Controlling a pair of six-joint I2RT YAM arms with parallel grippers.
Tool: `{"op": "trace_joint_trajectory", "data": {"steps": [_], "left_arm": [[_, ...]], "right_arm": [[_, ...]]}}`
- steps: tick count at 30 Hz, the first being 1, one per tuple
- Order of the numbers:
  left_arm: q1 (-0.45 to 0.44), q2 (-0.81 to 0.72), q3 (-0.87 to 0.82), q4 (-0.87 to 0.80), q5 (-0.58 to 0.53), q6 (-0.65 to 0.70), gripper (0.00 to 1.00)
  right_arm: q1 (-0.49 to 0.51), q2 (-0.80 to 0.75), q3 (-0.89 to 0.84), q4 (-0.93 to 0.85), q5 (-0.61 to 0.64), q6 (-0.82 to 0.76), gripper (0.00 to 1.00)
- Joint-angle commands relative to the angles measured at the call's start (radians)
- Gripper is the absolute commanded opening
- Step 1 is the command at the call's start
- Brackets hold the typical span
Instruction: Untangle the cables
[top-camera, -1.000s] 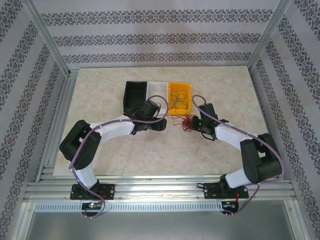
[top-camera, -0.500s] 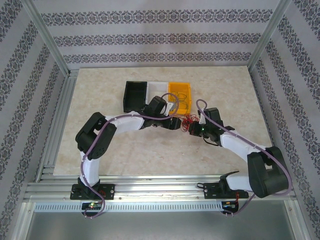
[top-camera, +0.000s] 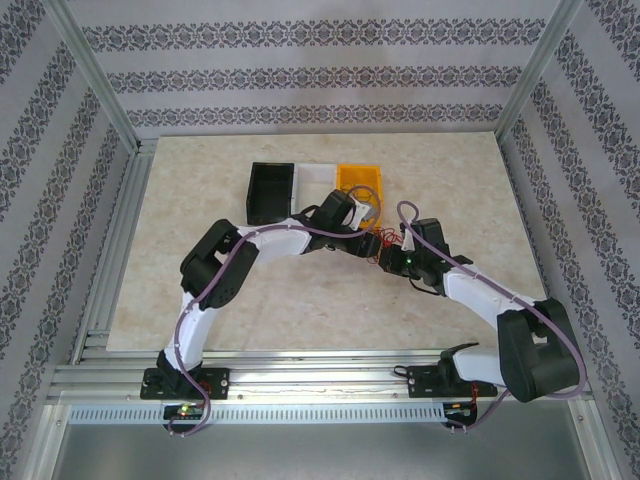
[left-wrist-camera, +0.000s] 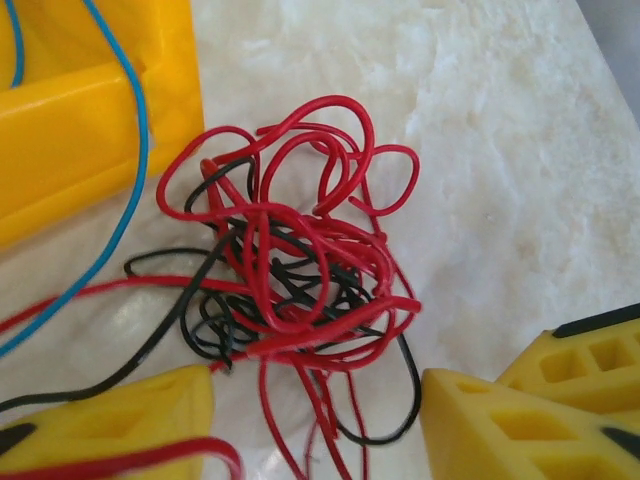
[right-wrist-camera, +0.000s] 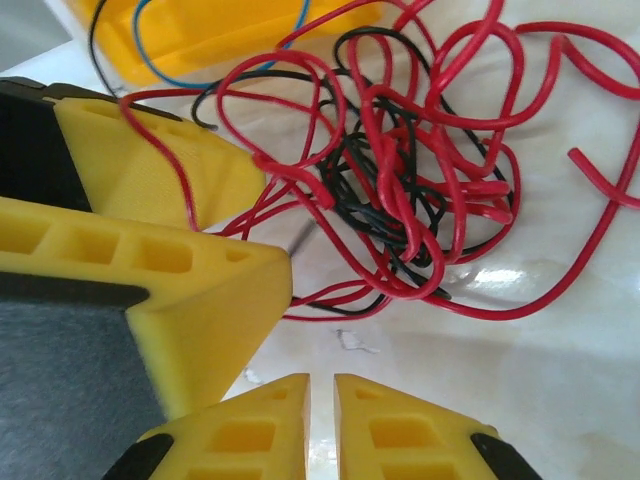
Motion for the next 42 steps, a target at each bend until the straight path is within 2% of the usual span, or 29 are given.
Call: {"op": "trace_joint_trajectory", "data": {"steps": [1, 2, 4, 6, 9, 12, 15, 21, 31, 38, 40, 42], "left_arm": [[-0.012, 0.046, 0.041, -0.031, -0.024, -0.014, 0.43], [-0.012, 0.051, 0.040, -0.023, -0.025, -0.018, 0.37], [-0.012, 0.057, 0.033, -0.013, -0.031, -0.033, 0.16], [-0.012, 0.055, 0.023, 0.001, -0.030, -0.038, 0.00], [-0.012, 0.018, -0.003, -0.032, -0.036, 0.010, 0.00], [-0.008, -0.057, -0.050, -0.120, -0.043, 0.081, 0.00], [-0.007, -0.144, -0.128, -0.183, -0.064, 0.115, 0.00], [-0.007, -0.269, -0.271, -0.165, -0.138, 0.112, 0.00], [-0.007, -0.283, -0.289, -0.192, -0.164, 0.118, 0.00], [-0.006, -0.300, -0.309, -0.204, -0.189, 0.123, 0.00], [-0.005, -0.304, -0.315, -0.207, -0.204, 0.124, 0.00], [-0.003, -0.308, -0.323, -0.207, -0.226, 0.121, 0.00]], "right_arm": [[-0.016, -0.001, 0.030, -0.014, 0.034, 0.010, 0.18], [-0.023, -0.008, 0.032, -0.019, 0.042, 0.013, 0.20], [-0.037, -0.023, 0.035, -0.024, 0.048, 0.016, 0.24], [-0.054, -0.041, 0.044, -0.039, 0.059, 0.016, 0.32], [-0.084, -0.064, 0.053, -0.050, 0.075, 0.023, 0.43], [-0.088, -0.051, 0.076, -0.058, 0.046, 0.015, 0.47], [-0.077, -0.010, 0.093, -0.048, 0.009, 0.020, 0.47], [-0.005, 0.090, 0.127, -0.017, 0.008, 0.036, 0.47], [0.101, 0.185, 0.200, 0.015, 0.020, 0.033, 0.45], [0.105, 0.298, 0.263, 0.022, 0.042, 0.022, 0.37], [0.106, 0.323, 0.273, 0.024, 0.037, 0.021, 0.30], [0.106, 0.336, 0.273, 0.025, 0.040, 0.025, 0.16]]}}
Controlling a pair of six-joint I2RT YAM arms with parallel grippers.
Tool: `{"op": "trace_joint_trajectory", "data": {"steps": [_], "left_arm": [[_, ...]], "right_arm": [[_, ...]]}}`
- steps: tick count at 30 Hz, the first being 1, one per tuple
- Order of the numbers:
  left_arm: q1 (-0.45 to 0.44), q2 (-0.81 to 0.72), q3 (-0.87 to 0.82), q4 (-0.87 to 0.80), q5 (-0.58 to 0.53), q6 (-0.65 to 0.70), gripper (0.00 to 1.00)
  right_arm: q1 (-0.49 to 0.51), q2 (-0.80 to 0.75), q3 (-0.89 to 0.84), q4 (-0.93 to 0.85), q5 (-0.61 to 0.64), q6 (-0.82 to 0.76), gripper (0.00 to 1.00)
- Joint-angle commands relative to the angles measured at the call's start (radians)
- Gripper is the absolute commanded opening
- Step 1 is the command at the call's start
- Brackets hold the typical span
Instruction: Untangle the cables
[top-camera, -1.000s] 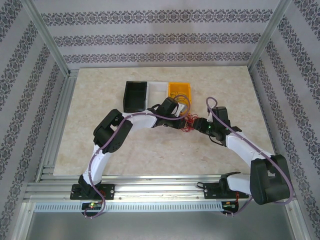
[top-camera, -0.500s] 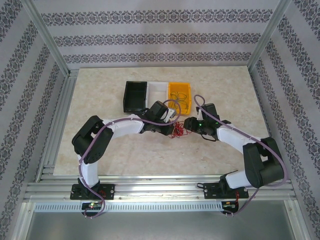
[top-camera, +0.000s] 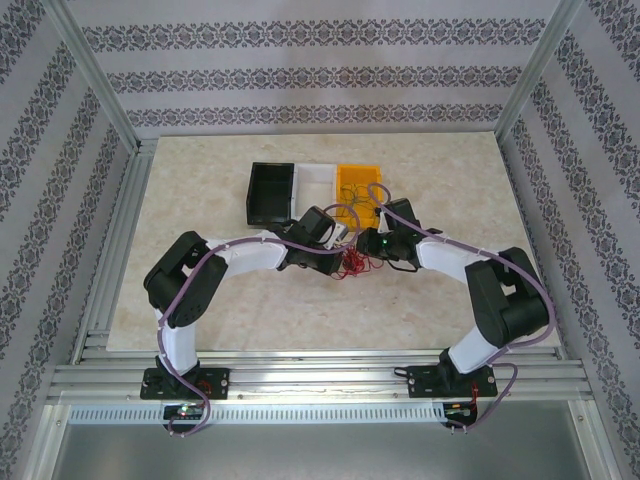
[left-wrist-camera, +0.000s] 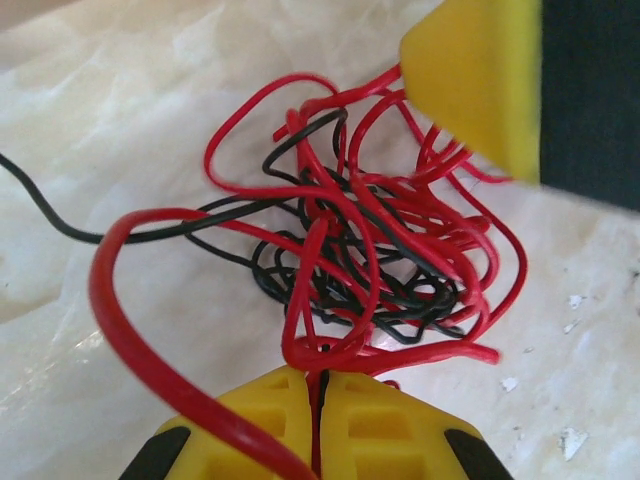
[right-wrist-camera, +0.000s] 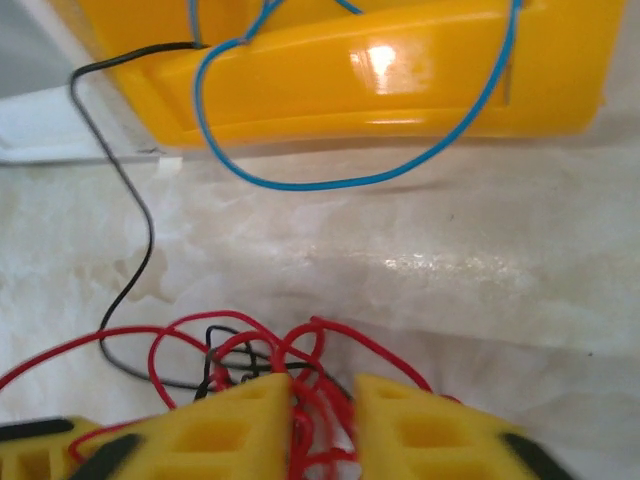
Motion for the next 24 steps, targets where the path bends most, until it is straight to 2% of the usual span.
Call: {"op": "trace_joint_trajectory", "data": {"steps": [1, 2, 4, 6, 9, 12, 20, 24], "left_arm": [[-0.002, -0.042, -0.022, -0.042, -0.062, 0.017, 0.00], [0.000, -0.044, -0.025, -0.048, -0.095, 0.013, 0.00], [0.004, -0.049, -0.033, -0.068, -0.191, -0.005, 0.00], [0.017, -0.057, -0.048, -0.096, -0.287, -0.034, 0.00], [0.050, -0.079, -0.085, -0.124, -0.374, -0.087, 0.00], [0.091, -0.104, -0.135, -0.143, -0.421, -0.138, 0.00], [0.180, -0.135, -0.206, -0.210, -0.502, -0.242, 0.00], [0.195, -0.140, -0.216, -0.237, -0.545, -0.283, 0.00]], "right_arm": [[0.004, 0.015, 0.019, 0.007, 0.022, 0.001, 0.10], [0.003, 0.008, 0.013, 0.006, 0.039, 0.004, 0.05], [-0.010, -0.014, -0.004, -0.007, 0.077, 0.009, 0.00], [-0.036, -0.047, -0.025, -0.027, 0.121, 0.022, 0.00], [-0.094, -0.100, -0.062, -0.067, 0.187, 0.042, 0.00], [-0.165, -0.153, -0.107, -0.089, 0.230, 0.071, 0.00], [-0.305, -0.238, -0.169, -0.113, 0.215, 0.090, 0.00], [-0.349, -0.287, -0.172, -0.169, 0.290, 0.097, 0.00]]}}
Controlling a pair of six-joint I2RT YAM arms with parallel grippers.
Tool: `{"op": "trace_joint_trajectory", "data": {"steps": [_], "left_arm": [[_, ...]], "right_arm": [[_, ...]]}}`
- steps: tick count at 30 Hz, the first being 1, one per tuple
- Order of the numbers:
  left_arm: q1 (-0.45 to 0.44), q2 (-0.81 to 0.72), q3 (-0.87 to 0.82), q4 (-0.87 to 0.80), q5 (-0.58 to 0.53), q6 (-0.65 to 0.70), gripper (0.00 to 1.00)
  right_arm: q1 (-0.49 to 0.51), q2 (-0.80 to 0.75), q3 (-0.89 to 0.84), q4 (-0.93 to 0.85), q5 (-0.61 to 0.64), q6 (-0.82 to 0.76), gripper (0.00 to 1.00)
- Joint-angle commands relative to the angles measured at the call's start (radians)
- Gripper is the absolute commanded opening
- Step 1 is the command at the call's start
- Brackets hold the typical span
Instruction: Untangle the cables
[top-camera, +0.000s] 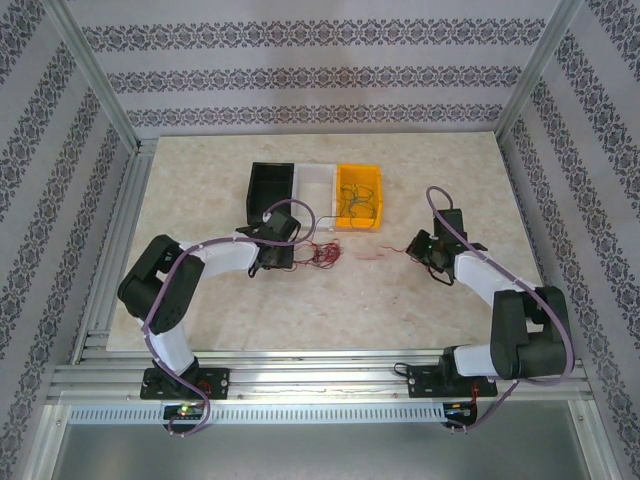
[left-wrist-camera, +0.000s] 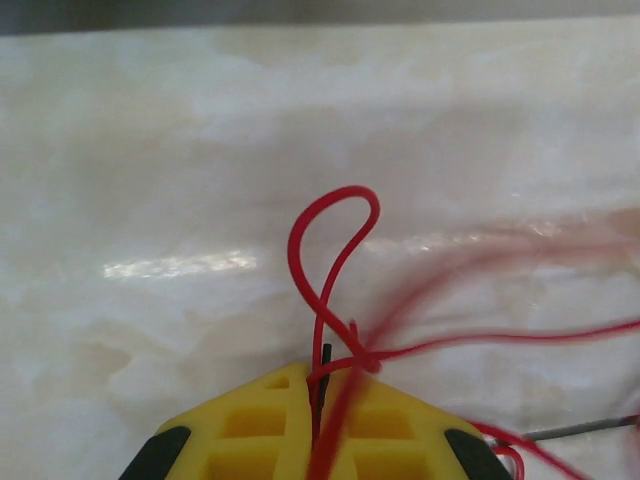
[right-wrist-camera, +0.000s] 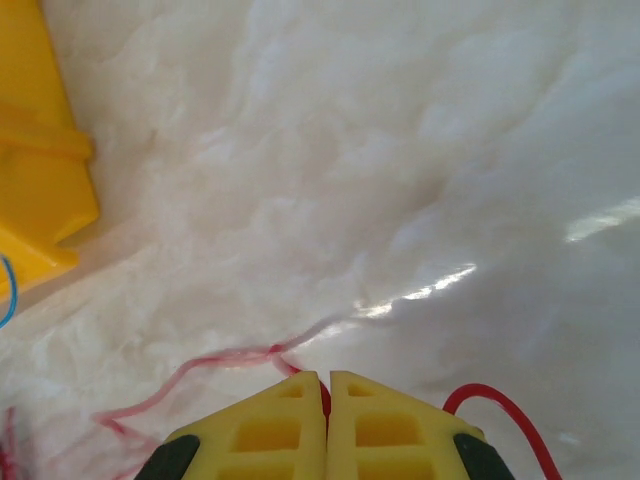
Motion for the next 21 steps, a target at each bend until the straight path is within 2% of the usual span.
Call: {"op": "trace_joint_trajectory", "data": {"steps": [1, 5, 8, 11, 14, 17, 21], "left_arm": [[0.042, -0.018, -0.032, -0.137, -0.130, -0.089, 0.00], [0.076, -0.045, -0.072, -0.144, -0.146, -0.153, 0.00], [0.079, -0.069, -0.087, -0.129, -0.133, -0.132, 0.00], [0.079, -0.096, -0.112, -0.040, -0.010, -0.039, 0.00], [0.079, -0.127, -0.145, 0.048, 0.136, 0.033, 0.00], [0.079, -0.167, -0.196, 0.155, 0.272, 0.069, 0.00], [0.079, -0.228, -0.285, 0.340, 0.447, 0.074, 0.00]], "right_arm": [[-0.052, -0.063, -0.015, -0.071, 0.129, 0.022, 0.00], [-0.131, -0.124, -0.027, -0.111, 0.165, 0.035, 0.00], [-0.160, -0.148, -0.030, -0.097, 0.119, 0.009, 0.00], [-0.140, -0.172, -0.019, -0.063, 0.023, -0.013, 0.00], [-0.059, -0.208, 0.023, -0.056, -0.011, -0.032, 0.00], [0.071, -0.229, 0.109, -0.050, -0.002, -0.058, 0.00], [0.221, -0.146, 0.267, -0.044, 0.028, -0.089, 0.00]]}}
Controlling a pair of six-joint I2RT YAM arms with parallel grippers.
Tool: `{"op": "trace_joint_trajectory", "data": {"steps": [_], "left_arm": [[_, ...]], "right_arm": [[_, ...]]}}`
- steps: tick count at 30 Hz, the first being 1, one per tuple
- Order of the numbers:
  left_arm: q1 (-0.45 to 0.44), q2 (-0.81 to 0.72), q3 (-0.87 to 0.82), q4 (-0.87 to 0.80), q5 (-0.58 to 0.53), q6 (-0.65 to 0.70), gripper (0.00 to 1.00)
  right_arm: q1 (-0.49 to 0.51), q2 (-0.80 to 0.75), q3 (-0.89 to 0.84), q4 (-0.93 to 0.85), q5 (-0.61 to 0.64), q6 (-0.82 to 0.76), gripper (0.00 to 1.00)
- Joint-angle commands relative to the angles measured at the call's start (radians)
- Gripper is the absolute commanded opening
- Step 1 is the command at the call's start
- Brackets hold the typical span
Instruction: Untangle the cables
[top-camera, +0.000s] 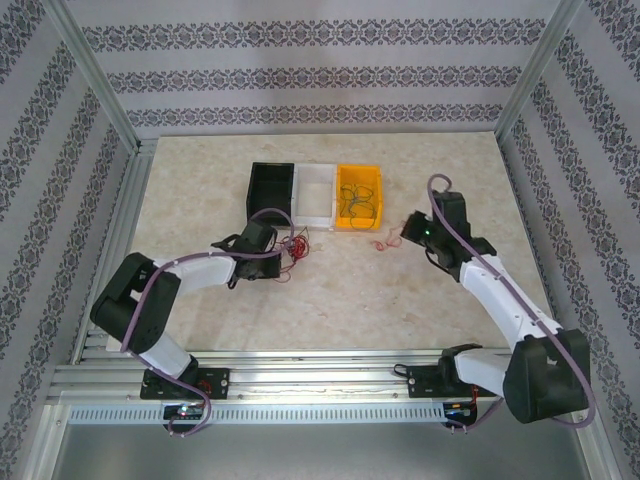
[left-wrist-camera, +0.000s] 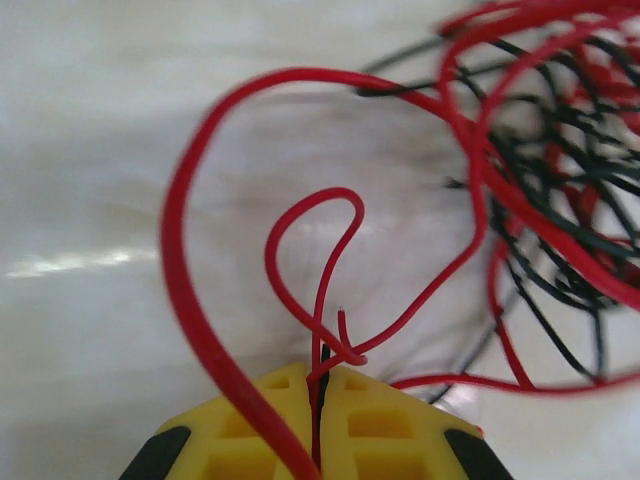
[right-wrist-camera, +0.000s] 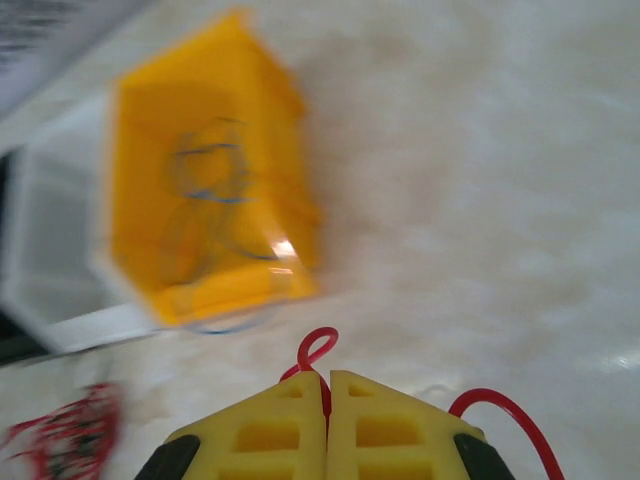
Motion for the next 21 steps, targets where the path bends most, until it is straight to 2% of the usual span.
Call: {"op": "trace_joint_trajectory", "data": {"steps": [1, 4, 6, 14, 21], "left_arm": [[0.006, -0.055, -0.064, 0.213, 0.220, 0.036, 0.00], [0.009, -0.080, -0.115, 0.322, 0.287, 0.008, 0.00], [0.009, -0.088, -0.133, 0.355, 0.285, -0.012, 0.00], [0.027, -0.159, -0.185, 0.310, 0.032, -0.071, 0.00], [0.055, -0.199, -0.209, 0.290, 0.017, -0.082, 0.00]], "right_arm": [[0.085, 0.078, 0.143, 0.033, 0.004, -0.057, 0.00], [0.156, 0.217, 0.288, 0.024, -0.003, -0.106, 0.00], [0.187, 0.319, 0.391, -0.001, -0.001, -0.135, 0.00], [0.249, 0.705, 0.805, -0.136, 0.001, -0.239, 0.00], [0.295, 0.943, 1.055, -0.253, 0.031, -0.346, 0.00]]}}
